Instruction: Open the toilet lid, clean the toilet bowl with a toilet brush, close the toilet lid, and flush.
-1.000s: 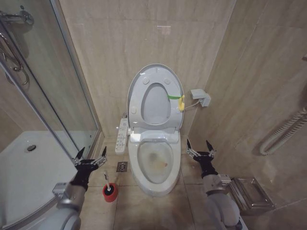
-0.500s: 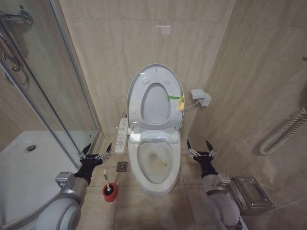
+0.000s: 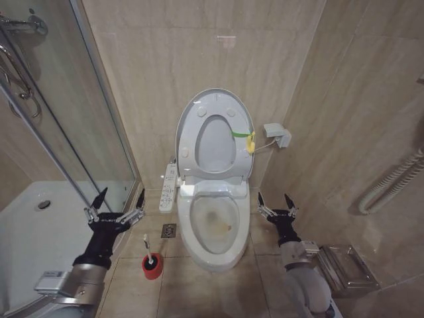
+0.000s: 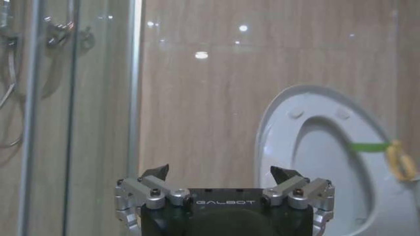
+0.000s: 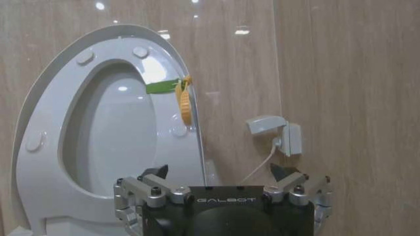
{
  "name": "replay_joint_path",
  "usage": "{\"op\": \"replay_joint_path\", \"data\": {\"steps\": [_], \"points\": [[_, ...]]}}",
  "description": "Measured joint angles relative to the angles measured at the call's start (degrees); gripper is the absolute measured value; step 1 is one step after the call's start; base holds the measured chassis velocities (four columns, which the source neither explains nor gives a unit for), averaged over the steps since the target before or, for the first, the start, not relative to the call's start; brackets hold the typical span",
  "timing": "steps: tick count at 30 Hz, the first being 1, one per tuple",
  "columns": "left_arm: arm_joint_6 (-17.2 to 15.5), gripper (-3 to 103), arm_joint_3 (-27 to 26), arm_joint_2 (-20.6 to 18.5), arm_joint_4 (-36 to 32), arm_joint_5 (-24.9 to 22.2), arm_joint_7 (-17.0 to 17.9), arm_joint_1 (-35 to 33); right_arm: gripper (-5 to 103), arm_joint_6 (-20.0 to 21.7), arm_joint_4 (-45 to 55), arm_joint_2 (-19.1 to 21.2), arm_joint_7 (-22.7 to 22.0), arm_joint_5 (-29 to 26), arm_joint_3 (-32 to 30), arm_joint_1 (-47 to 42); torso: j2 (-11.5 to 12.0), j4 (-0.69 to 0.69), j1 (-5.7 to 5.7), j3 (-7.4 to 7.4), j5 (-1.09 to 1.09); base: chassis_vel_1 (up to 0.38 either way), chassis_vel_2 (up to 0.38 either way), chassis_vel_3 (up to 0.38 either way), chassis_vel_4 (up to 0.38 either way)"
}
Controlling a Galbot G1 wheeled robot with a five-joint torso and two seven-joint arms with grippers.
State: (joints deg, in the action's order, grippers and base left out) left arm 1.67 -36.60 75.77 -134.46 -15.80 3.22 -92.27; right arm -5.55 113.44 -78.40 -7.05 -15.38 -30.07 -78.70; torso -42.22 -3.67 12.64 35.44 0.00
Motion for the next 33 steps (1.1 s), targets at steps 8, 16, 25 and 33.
{"op": "replay_joint_path", "data": {"steps": [8,16,25,33], "points": [[6.61,100,1.65,0.88,10.10,-2.60,-0.20,1.45,100,0.00,0.00,0.00,0.00,0.00,0.00,0.00,0.00,0.01,0.00,0.00,-0.01,0.000,0.000,0.000,0.000],[9.01,100,3.26,1.72,16.40,2.75,1.04,0.20,100,0.00,0.00,0.00,0.00,0.00,0.00,0.00,0.00,0.01,0.00,0.00,-0.01,0.000,0.000,0.000,0.000],[13.11,100,3.71,2.19,21.84,5.30,0.73,1.33,100,0.00,0.00,0.00,0.00,0.00,0.00,0.00,0.00,0.01,0.00,0.00,0.00,0.000,0.000,0.000,0.000],[12.87,100,4.01,2.26,21.83,5.10,0.17,2.91,100,0.00,0.00,0.00,0.00,0.00,0.00,0.00,0.00,0.01,0.00,0.00,0.00,0.000,0.000,0.000,0.000]]}}
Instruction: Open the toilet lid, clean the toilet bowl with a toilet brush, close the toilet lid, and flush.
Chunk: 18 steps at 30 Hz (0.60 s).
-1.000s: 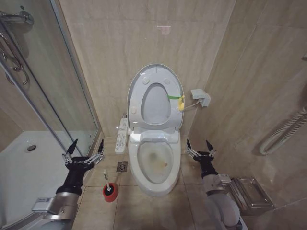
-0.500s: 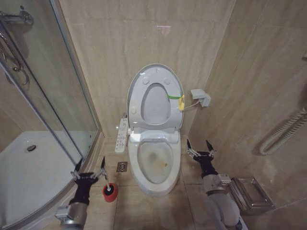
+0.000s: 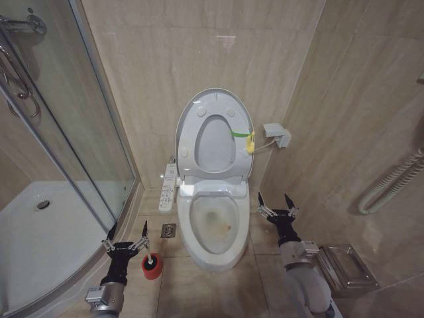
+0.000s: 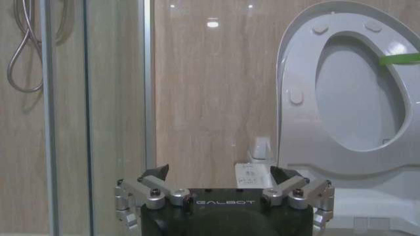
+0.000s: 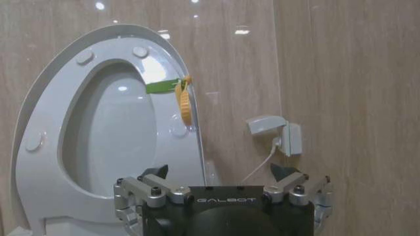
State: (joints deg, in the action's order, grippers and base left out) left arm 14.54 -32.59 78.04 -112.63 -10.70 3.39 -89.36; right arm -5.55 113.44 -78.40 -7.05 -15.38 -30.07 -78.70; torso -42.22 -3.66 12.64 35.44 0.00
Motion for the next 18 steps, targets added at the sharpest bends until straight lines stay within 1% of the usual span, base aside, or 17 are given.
{"op": "replay_joint_path", "data": {"steps": [5,8,13,16,18], "points": [[-0.12,100,-0.08,-0.08,1.07,-0.17,-0.05,1.07,100,0.00,0.00,0.00,0.00,0.00,0.00,0.00,0.00,-0.01,-0.01,0.00,0.00,-0.028,0.022,0.026,-0.031],[-0.13,100,0.00,-0.07,1.54,-0.21,-0.07,1.44,100,0.00,0.00,0.00,0.00,0.00,0.00,-0.01,0.00,-0.02,-0.01,0.00,0.00,-0.102,0.111,0.089,-0.105],[-0.15,100,0.27,-0.12,2.11,-0.26,-0.16,2.28,100,0.00,0.00,0.00,0.00,0.00,0.00,0.02,0.02,0.02,0.07,0.03,-0.01,-0.117,0.125,0.132,-0.107],[-0.15,100,0.56,-0.14,2.36,-0.28,-0.31,2.75,100,0.00,0.00,0.00,0.00,0.00,0.00,0.01,0.02,-0.02,0.04,0.02,0.00,-0.030,0.028,0.015,-0.013],[-0.15,100,0.64,-0.14,2.43,-0.29,-0.37,2.82,100,0.00,0.00,0.00,0.00,0.00,0.00,0.00,0.01,-0.01,0.02,0.01,-0.01,0.000,0.000,0.000,0.000]]}}
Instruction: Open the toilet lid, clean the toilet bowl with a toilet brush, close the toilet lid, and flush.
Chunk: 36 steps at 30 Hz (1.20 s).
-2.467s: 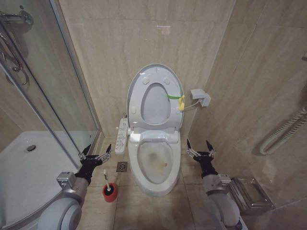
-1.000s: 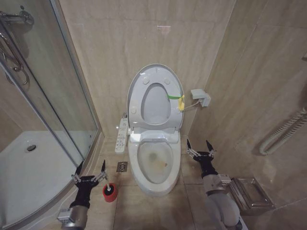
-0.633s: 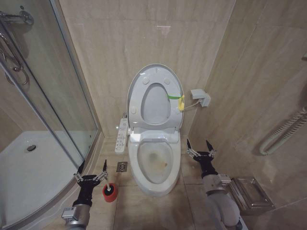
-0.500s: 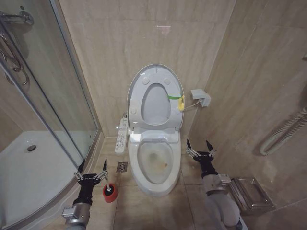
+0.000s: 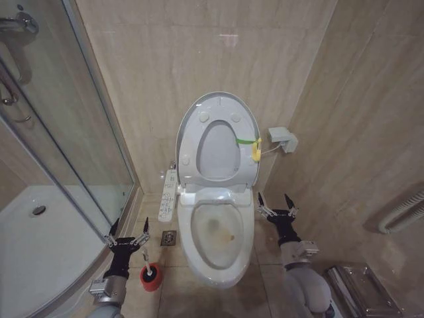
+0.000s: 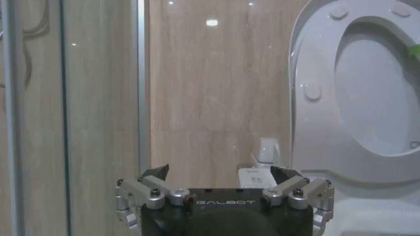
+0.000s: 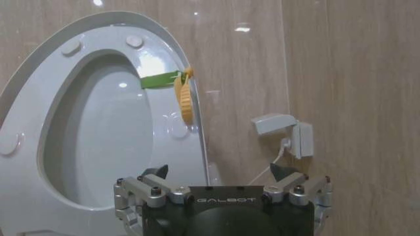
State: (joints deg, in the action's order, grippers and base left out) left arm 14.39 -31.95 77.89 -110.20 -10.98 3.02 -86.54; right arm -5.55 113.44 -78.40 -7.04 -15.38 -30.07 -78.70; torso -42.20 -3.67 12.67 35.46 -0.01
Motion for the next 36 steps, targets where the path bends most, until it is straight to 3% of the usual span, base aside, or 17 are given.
{"op": "replay_joint_path", "data": {"steps": [19,24,32,36], "points": [[1.52,100,2.02,0.67,4.71,0.16,-0.46,1.01,100,0.00,0.00,0.00,0.00,0.00,0.00,0.00,-0.01,0.01,-0.01,-0.01,0.01,-0.016,0.022,0.022,-0.020],[4.49,100,5.33,1.60,14.29,0.15,-0.17,2.08,100,0.00,0.00,0.00,0.00,0.00,0.00,-0.01,-0.01,0.01,-0.03,-0.01,0.00,0.000,0.000,0.000,0.000],[9.72,100,4.86,2.28,25.80,2.06,1.17,4.36,100,0.00,0.01,0.00,0.00,0.00,0.00,-0.01,-0.01,0.02,-0.03,-0.01,0.00,0.000,0.000,0.000,0.000],[10.76,100,4.43,2.45,28.87,2.48,1.89,5.41,100,0.00,0.00,0.00,0.00,0.00,0.00,-0.01,-0.01,0.01,-0.03,-0.01,0.01,0.000,0.000,0.000,0.000]]}}
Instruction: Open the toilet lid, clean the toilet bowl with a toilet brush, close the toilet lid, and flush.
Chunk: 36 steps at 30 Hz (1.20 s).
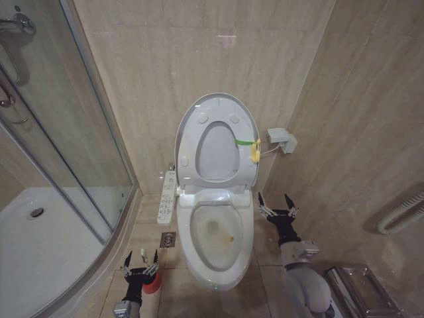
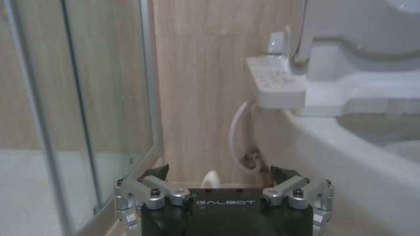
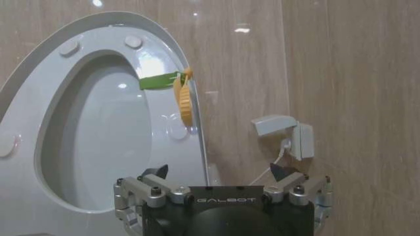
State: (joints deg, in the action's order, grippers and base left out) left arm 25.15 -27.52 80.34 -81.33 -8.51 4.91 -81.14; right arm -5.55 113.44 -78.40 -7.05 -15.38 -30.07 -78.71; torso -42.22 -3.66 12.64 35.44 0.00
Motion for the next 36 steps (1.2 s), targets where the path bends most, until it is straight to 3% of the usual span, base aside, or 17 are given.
{"op": "replay_joint_path", "data": {"steps": [7,14,27,28,35,36], "points": [[1.70,100,-0.56,-0.22,6.62,-0.33,-0.42,2.92,100,0.00,0.00,0.00,0.00,0.00,0.00,0.00,0.00,0.01,0.00,0.00,-0.01,0.000,0.000,0.000,0.000],[6.27,100,-0.61,-0.85,14.86,-1.19,-5.55,7.56,100,0.00,0.00,0.00,0.00,0.00,0.00,0.00,0.00,-0.01,0.01,0.00,-0.01,0.000,0.000,0.000,0.000],[7.83,101,-0.92,-0.73,18.04,-2.17,-9.35,9.52,100,0.00,0.00,0.00,0.00,0.00,0.00,0.00,0.00,0.00,0.01,0.00,-0.01,0.000,0.000,0.000,0.000],[8.24,77,-1.11,-0.79,18.47,-2.17,-9.88,9.70,100,0.00,0.00,0.00,0.00,0.00,0.00,0.00,0.00,0.00,0.01,0.00,-0.01,0.000,0.000,0.000,0.000],[8.69,77,-1.47,-1.12,19.47,-2.14,-10.66,10.24,100,0.00,0.00,0.00,0.00,0.00,0.00,0.00,0.00,0.00,0.01,0.00,0.00,0.000,0.000,0.000,0.000],[8.75,49,-1.51,-1.13,19.68,-2.14,-10.68,10.39,100,0.00,0.00,0.00,0.00,0.00,0.00,0.00,0.00,0.00,0.01,0.00,-0.01,0.000,0.000,0.000,0.000]]}}
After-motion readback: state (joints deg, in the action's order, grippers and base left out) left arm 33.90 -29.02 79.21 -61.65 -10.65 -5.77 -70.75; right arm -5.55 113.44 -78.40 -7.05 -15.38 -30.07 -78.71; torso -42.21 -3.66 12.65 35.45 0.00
